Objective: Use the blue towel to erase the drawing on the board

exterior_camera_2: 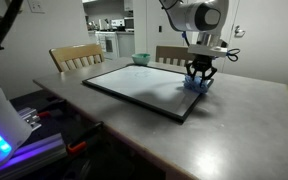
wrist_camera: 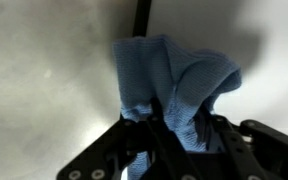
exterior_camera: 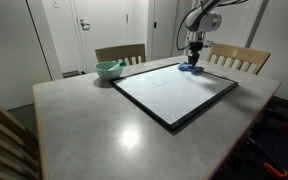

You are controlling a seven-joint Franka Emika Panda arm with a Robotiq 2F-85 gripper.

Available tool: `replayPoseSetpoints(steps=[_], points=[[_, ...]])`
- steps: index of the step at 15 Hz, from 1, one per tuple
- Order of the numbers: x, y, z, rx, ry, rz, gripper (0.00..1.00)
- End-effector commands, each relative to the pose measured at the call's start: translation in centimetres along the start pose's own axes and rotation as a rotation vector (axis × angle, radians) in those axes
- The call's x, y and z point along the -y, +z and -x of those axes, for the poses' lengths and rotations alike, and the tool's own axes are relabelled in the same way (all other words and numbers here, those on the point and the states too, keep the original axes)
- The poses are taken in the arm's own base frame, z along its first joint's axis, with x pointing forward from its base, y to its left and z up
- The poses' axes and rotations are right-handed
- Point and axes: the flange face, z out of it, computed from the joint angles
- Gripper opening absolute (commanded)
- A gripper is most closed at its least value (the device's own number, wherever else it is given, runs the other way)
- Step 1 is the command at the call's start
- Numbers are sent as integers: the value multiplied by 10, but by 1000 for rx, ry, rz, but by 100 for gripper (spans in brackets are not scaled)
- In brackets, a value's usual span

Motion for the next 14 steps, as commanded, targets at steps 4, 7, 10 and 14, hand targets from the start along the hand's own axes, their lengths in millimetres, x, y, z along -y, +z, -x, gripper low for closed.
replayPoseSetpoints(steps=[4, 7, 10, 14], points=[[15, 17, -9, 72, -9, -23, 4], [28, 20, -15, 104, -24, -38, 4], [40, 24, -20, 141, -17, -51, 4], [53, 25, -26, 166, -15, -57, 4]])
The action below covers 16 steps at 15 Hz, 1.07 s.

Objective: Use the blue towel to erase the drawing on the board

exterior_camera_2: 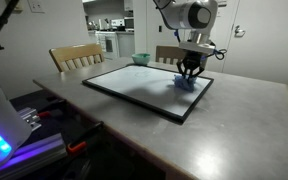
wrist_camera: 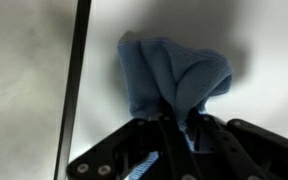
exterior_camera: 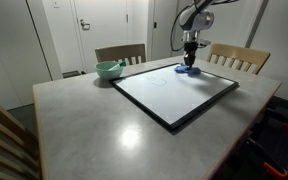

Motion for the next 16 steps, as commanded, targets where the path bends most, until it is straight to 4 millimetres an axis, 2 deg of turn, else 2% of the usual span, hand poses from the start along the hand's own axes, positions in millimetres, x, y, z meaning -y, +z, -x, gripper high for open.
replayPoseSetpoints(steps=[1, 4, 7, 12, 16], points=[[10, 21, -11, 47, -1, -3, 4], [17, 22, -10, 48, -9, 4, 4], [35, 26, -15, 35, 20, 9, 4], [85, 39, -37, 38, 68, -1, 4], [119, 39, -52, 41, 93, 26, 4]])
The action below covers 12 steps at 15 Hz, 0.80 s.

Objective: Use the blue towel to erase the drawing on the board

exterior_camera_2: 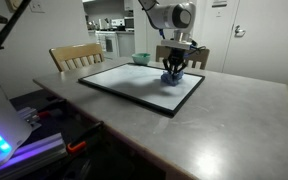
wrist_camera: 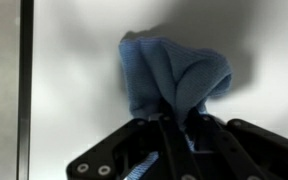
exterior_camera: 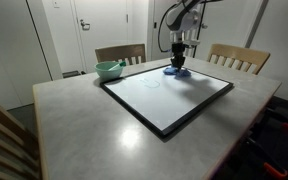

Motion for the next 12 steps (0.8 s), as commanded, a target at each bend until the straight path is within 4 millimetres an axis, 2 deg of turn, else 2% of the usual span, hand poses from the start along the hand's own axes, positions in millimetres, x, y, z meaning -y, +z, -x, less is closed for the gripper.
replayPoseSetpoints(steps=[1, 8, 12], points=[[37, 34, -8, 9, 21, 10, 4], [72, 11, -9, 63, 163, 157, 4], [109, 6, -10, 111, 164, 211, 4]])
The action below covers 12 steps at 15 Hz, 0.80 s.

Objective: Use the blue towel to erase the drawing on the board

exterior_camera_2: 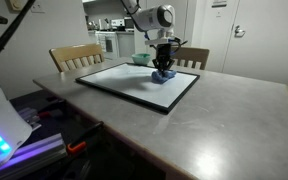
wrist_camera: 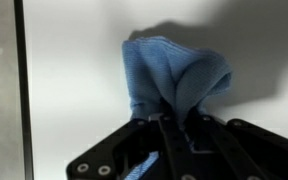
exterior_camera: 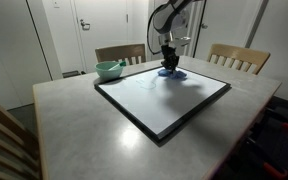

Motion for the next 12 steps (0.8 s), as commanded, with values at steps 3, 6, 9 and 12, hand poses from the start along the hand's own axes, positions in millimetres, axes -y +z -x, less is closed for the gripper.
replayPoseSetpoints(steps=[3, 6, 9, 12], points=[[53, -3, 12, 50, -52, 30, 4], [79, -6, 11, 37, -93, 15, 4], [110, -6, 13, 40, -140, 3, 4], [146, -7, 19, 52, -205, -10, 4]])
